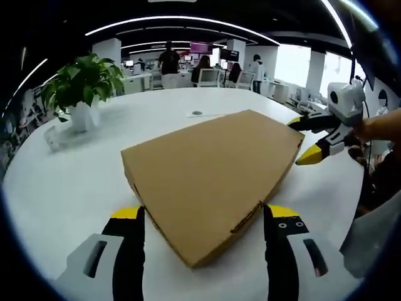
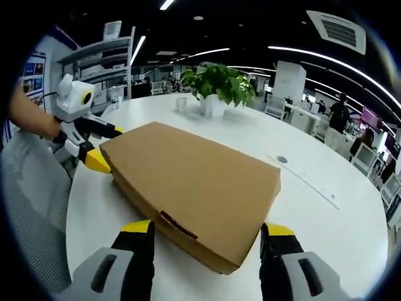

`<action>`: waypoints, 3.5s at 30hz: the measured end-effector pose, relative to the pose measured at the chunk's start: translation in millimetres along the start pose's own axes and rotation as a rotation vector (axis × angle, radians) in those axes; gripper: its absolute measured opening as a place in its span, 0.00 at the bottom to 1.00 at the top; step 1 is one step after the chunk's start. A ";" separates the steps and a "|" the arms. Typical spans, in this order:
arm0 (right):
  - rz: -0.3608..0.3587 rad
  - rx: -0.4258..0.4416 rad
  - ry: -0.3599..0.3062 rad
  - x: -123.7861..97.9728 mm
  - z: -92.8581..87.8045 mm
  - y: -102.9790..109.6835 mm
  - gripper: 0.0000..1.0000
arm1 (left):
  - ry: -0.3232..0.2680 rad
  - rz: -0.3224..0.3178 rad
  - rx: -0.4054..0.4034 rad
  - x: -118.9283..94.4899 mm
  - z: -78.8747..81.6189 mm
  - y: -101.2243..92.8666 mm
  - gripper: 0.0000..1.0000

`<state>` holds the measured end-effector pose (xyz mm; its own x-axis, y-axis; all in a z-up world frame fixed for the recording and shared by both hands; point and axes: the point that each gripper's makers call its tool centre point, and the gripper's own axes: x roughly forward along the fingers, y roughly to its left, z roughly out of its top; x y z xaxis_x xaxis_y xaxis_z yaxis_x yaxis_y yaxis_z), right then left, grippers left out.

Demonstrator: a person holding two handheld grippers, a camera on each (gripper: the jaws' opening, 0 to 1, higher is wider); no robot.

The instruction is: Operate the shoe box by opening the lid, removing the specified soft item, and placing it in the target area until the item is outside and the box remains undamaged.

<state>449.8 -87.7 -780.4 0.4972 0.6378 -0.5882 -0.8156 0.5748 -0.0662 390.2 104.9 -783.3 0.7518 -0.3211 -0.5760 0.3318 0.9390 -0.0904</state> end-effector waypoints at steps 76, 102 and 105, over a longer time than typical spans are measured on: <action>-0.009 0.065 0.014 -9.3 2.0 114.4 0.65 | 0.139 -0.258 0.151 -38.5 -19.6 60.7 0.82; -0.023 0.110 0.005 -15.8 2.9 139.6 0.60 | 0.170 -0.276 0.158 -57.8 -33.2 65.1 0.82; -0.024 0.115 0.000 -15.9 3.2 139.6 0.59 | 0.169 -0.276 0.153 -58.6 -33.5 65.3 0.82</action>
<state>329.0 -15.9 -777.7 0.5157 0.6233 -0.5878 -0.7645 0.6445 0.0127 348.7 189.1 -782.6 0.5213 -0.5235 -0.6739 0.6005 0.7862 -0.1463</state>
